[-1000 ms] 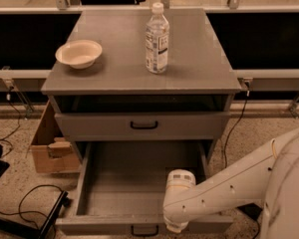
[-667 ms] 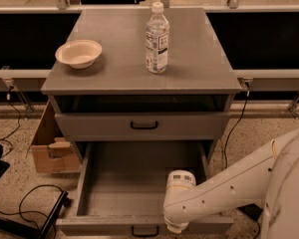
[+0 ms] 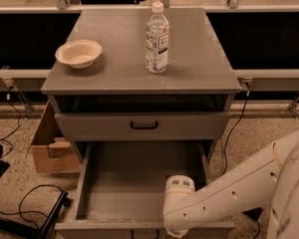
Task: Open middle drawer
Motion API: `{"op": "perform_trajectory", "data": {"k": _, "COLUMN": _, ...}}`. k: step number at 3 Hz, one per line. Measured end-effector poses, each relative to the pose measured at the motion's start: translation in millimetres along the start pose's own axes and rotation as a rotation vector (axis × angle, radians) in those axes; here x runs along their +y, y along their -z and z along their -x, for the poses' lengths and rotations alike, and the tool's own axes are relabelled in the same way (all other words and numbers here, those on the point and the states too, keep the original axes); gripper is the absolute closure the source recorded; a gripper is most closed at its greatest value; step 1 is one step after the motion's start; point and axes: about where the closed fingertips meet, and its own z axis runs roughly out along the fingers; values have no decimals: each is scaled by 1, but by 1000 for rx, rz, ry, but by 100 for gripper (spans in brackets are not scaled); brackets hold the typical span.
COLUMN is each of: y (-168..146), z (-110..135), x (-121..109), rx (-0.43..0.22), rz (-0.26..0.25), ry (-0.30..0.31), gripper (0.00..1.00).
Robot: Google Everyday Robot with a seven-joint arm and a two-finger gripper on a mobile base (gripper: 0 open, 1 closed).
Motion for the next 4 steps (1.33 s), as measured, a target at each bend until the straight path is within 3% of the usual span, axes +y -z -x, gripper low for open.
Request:
{"op": "perform_trajectory", "data": {"k": 1, "y": 7, "z": -5, "x": 18, "rx": 8, "rz": -9, "ry": 5, "gripper": 100}}
{"op": "perform_trajectory", "data": {"k": 2, "y": 7, "z": -5, "x": 18, "rx": 8, "rz": -9, "ry": 5, "gripper": 100}}
{"op": "perform_trajectory", "data": {"k": 4, "y": 17, "z": -10, "x": 44, "rx": -73, "rz": -47, "ry": 97, "gripper": 59}}
